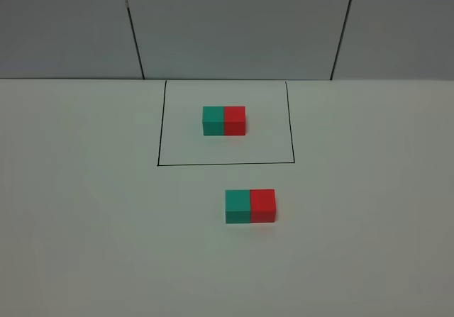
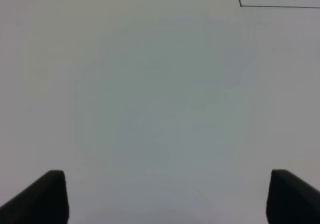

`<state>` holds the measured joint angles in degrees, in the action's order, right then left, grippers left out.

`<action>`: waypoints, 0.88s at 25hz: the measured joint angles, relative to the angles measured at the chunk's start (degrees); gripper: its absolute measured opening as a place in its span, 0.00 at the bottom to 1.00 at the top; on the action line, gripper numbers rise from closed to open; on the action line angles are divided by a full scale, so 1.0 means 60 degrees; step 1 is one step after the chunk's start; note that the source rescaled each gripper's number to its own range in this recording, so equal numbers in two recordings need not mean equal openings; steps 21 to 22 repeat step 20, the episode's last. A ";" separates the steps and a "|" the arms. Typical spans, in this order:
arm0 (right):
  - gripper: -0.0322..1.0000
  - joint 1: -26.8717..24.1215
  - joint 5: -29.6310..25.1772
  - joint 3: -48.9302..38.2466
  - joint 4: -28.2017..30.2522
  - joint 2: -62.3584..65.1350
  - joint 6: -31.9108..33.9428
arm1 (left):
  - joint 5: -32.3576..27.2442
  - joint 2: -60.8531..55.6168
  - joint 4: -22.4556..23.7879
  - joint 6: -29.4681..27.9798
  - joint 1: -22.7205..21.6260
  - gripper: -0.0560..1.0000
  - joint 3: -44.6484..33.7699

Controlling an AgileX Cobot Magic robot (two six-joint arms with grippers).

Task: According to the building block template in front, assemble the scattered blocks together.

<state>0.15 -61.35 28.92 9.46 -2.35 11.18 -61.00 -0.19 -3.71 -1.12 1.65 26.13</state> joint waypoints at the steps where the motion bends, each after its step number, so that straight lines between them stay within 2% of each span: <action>1: 0.62 0.0000 0.0000 0.0000 0.0000 0.0000 0.0000 | 0.0000 0.0000 0.0000 0.0000 0.0000 0.86 0.0000; 22: 0.62 0.0000 0.0000 0.0000 0.0000 0.0000 0.0000 | 0.0000 0.0000 0.0000 0.0008 0.0000 0.86 0.0000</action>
